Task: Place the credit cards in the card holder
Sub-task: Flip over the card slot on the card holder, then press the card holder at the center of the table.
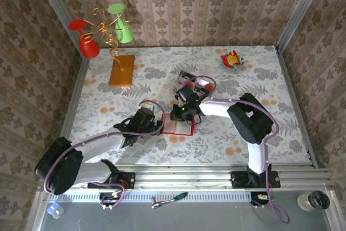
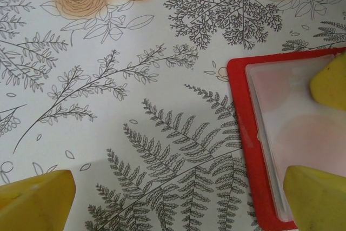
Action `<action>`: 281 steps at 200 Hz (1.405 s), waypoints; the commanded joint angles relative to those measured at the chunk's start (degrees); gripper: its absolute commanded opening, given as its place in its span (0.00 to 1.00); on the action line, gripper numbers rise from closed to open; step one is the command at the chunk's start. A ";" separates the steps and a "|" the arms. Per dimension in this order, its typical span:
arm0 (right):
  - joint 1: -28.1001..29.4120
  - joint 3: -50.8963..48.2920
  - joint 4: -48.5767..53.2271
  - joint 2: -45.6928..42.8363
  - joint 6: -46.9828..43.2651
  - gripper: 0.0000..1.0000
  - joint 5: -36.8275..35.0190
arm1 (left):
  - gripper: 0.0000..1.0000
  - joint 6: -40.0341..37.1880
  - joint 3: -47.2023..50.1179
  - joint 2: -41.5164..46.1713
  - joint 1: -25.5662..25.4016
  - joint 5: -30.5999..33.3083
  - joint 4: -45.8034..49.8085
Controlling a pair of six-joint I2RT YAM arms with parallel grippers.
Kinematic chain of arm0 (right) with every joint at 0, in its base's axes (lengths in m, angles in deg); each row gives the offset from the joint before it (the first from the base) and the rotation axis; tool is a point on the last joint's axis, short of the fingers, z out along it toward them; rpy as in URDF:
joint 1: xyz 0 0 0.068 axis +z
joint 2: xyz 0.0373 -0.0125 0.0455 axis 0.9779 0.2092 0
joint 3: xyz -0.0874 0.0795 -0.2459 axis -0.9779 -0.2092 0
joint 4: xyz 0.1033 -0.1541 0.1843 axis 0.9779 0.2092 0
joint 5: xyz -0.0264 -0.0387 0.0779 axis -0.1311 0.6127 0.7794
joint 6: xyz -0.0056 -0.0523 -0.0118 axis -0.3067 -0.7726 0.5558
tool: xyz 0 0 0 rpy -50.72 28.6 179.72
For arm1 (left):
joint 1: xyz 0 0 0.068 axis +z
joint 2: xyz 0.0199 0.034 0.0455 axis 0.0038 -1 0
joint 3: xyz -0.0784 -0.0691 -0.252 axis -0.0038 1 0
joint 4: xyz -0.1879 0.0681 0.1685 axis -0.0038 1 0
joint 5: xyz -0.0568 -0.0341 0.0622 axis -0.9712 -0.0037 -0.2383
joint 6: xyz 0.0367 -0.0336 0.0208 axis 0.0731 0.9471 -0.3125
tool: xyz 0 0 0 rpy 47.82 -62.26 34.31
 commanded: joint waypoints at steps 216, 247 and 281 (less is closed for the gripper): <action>1.47 -5.33 -2.86 -3.72 0.62 0.04 0.67 | 1.00 -1.19 -2.05 -2.51 0.36 -0.88 -2.35; 1.48 -5.15 -2.44 -3.74 0.43 0.04 0.51 | 1.00 -1.22 -1.87 -2.60 0.36 -0.85 -2.29; 1.50 -5.58 -1.88 -4.49 0.16 0.04 0.15 | 1.00 -1.32 -1.39 -3.20 0.36 -0.76 -2.85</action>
